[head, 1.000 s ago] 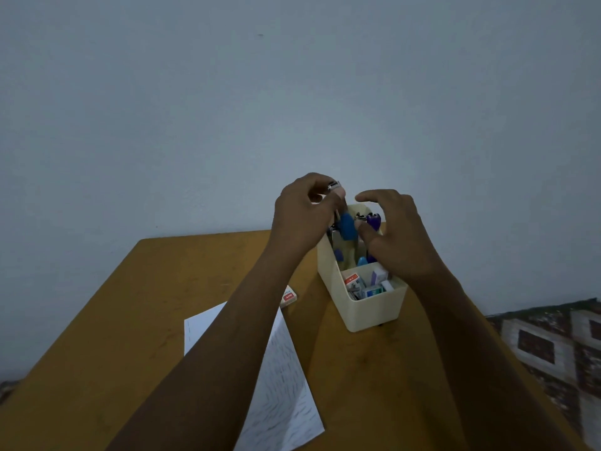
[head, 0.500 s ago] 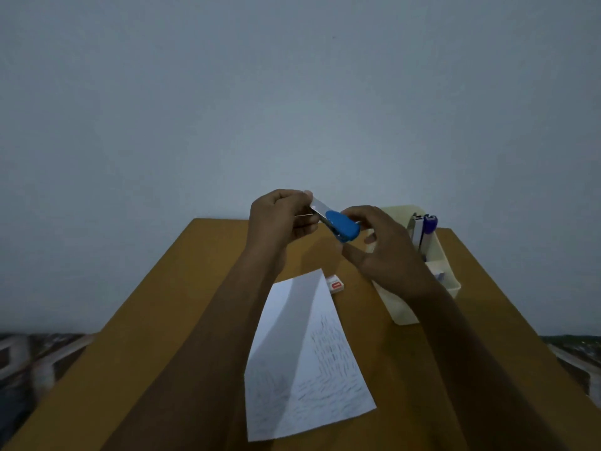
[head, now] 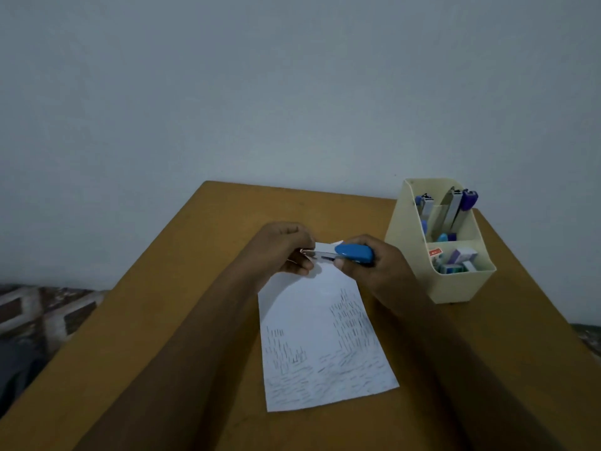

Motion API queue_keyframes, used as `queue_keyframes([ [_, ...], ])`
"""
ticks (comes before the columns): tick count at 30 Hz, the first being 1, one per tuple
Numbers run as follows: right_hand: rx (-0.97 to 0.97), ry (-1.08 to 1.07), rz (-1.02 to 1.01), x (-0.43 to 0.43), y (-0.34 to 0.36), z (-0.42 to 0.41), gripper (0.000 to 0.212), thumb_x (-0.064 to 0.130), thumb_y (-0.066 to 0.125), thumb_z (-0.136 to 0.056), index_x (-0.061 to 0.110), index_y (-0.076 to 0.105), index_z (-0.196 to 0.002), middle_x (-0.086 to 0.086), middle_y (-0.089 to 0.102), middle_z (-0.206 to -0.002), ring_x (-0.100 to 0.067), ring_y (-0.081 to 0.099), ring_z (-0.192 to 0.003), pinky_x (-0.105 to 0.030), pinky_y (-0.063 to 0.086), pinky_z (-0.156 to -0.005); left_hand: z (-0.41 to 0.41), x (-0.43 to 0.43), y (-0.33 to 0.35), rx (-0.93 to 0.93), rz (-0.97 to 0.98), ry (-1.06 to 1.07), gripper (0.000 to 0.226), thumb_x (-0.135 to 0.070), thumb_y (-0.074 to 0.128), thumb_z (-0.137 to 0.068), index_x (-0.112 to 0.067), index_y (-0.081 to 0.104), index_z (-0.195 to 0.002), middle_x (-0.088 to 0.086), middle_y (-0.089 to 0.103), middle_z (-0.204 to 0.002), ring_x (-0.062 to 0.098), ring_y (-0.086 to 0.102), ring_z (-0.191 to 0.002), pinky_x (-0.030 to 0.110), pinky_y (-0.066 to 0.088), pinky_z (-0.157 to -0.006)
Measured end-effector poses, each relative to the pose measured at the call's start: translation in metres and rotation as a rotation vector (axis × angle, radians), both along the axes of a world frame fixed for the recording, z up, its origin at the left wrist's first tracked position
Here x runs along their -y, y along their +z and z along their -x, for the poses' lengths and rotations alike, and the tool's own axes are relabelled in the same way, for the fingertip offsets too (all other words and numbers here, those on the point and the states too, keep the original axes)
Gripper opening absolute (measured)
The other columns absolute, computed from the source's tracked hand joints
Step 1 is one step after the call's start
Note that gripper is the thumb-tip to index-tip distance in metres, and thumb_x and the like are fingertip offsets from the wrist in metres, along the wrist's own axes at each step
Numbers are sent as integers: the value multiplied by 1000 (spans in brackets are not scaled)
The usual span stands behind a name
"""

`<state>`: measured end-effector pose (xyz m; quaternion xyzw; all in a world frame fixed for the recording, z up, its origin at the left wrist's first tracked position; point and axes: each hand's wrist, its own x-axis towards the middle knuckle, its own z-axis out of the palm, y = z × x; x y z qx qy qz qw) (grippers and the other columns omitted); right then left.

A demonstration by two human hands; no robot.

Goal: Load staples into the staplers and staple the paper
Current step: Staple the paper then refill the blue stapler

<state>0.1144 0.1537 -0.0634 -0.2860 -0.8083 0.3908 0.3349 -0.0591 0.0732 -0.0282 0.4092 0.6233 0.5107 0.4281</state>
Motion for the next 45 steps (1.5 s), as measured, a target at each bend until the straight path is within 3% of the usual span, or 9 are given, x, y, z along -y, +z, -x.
queue_keyframes([
  [4, -130, 60, 207, 4, -5, -3, 22, 9, 67, -83, 13, 63, -104, 10, 63, -80, 1, 60, -74, -14, 48, -71, 6, 5, -8, -157, 31, -135, 16, -9, 57, -92, -1, 70, -97, 19, 71, -87, 19, 65, -66, 24, 55, -60],
  [7, -165, 81, 279, 7, -7, -5, 21, 5, 68, -82, 15, 65, -101, 12, 69, -79, -2, 63, -78, -14, 48, -72, 9, 10, -13, -277, 2, -231, 13, -19, 64, -90, -8, 70, -94, 14, 71, -85, 14, 65, -65, 22, 54, -61],
  [11, -67, 35, 245, 11, -13, -5, 26, 21, 68, -83, 20, 65, -109, 8, 69, -89, -6, 63, -85, -22, 50, -78, 6, 12, -18, -380, -28, -315, 14, -27, 71, -82, -16, 69, -90, 5, 67, -70, 8, 59, -56, 19, 47, -52],
  [13, -38, 20, 232, 13, -15, -5, 30, 26, 67, -84, 18, 64, -113, 10, 68, -90, -5, 63, -85, -23, 51, -80, 3, 12, -20, -374, -51, -320, 12, -28, 70, -83, -16, 68, -87, 1, 65, -65, 6, 56, -50, 17, 43, -46],
  [16, -82, -17, 267, 13, -16, -6, 18, 23, 63, -88, 14, 64, -103, 20, 62, -63, 3, 58, -62, -12, 44, -61, -3, 10, -24, -340, -85, -322, 11, -22, 63, -89, -11, 67, -89, -11, 66, -58, 2, 54, -45, 13, 40, -45],
  [18, -154, -38, 304, 14, -16, -6, 11, 20, 61, -89, 12, 65, -96, 13, 60, -58, -1, 53, -53, -13, 43, -54, -6, 9, -28, -348, -101, -302, 14, -23, 61, -92, -10, 66, -91, -13, 67, -60, 1, 56, -46, 13, 40, -46],
  [22, -213, -72, 368, 15, -18, -1, 17, 27, 60, -88, 13, 65, -96, 4, 66, -70, -10, 59, -62, -24, 50, -66, -8, 7, -35, -348, -130, -253, 15, -25, 59, -92, -11, 66, -92, -6, 70, -68, 1, 56, -47, 14, 41, -46],
  [29, -376, -108, 500, 14, -21, 4, 8, 18, 56, -90, 12, 57, -94, -2, 70, -84, -17, 64, -71, -37, 52, -76, -10, 5, -40, -312, -148, -234, 11, -24, 57, -94, -17, 65, -92, 1, 73, -77, 4, 55, -48, 18, 42, -48],
  [45, -437, -79, 461, 13, -23, 2, 13, 9, 50, -93, 0, 52, -101, 4, 69, -73, -11, 64, -65, -23, 54, -67, -17, 3, -45, -382, -179, -172, 14, -22, 58, -93, -11, 67, -95, -9, 70, -70, 6, 57, -50, 17, 44, -49],
])
